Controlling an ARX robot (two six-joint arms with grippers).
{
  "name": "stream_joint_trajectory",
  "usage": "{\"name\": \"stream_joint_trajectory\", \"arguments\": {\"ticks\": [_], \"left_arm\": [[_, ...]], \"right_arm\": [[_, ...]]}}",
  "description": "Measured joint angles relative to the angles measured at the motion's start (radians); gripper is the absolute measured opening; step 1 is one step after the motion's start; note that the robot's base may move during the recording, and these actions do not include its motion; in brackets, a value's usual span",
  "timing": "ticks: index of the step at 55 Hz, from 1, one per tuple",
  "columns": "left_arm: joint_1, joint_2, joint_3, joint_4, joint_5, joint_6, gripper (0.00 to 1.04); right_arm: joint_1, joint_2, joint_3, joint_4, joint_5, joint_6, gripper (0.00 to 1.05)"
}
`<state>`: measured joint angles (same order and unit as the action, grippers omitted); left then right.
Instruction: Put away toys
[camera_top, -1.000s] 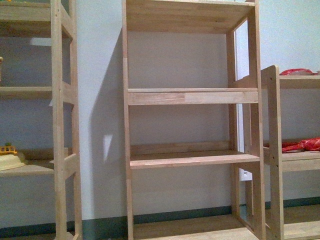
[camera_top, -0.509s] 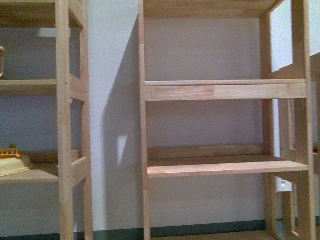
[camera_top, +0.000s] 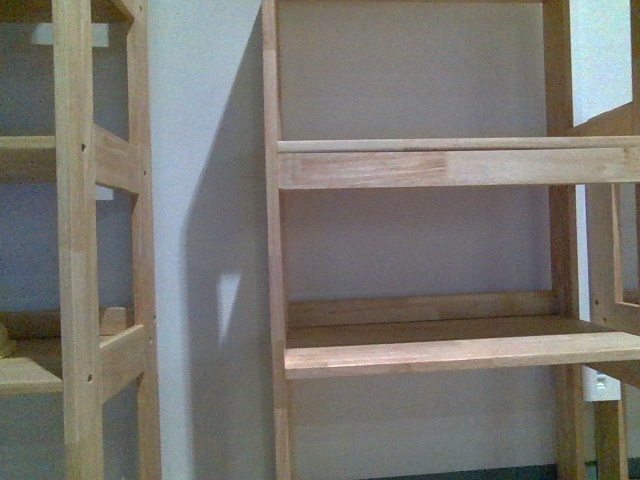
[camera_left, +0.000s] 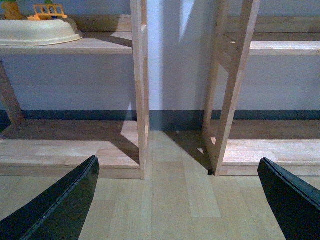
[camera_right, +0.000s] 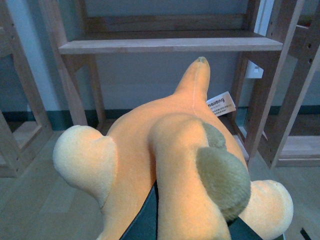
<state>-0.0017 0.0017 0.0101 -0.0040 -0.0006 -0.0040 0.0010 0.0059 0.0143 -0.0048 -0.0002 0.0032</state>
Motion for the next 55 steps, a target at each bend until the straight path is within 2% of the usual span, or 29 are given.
{"name": "stream_joint_trajectory", "arguments": {"ticks": [55], "left_arm": [[0.000, 0.000, 0.000, 0.000, 0.000, 0.000, 0.98]], "right_arm": [[0.000, 0.000, 0.000, 0.000, 0.000, 0.000, 0.07]]}}
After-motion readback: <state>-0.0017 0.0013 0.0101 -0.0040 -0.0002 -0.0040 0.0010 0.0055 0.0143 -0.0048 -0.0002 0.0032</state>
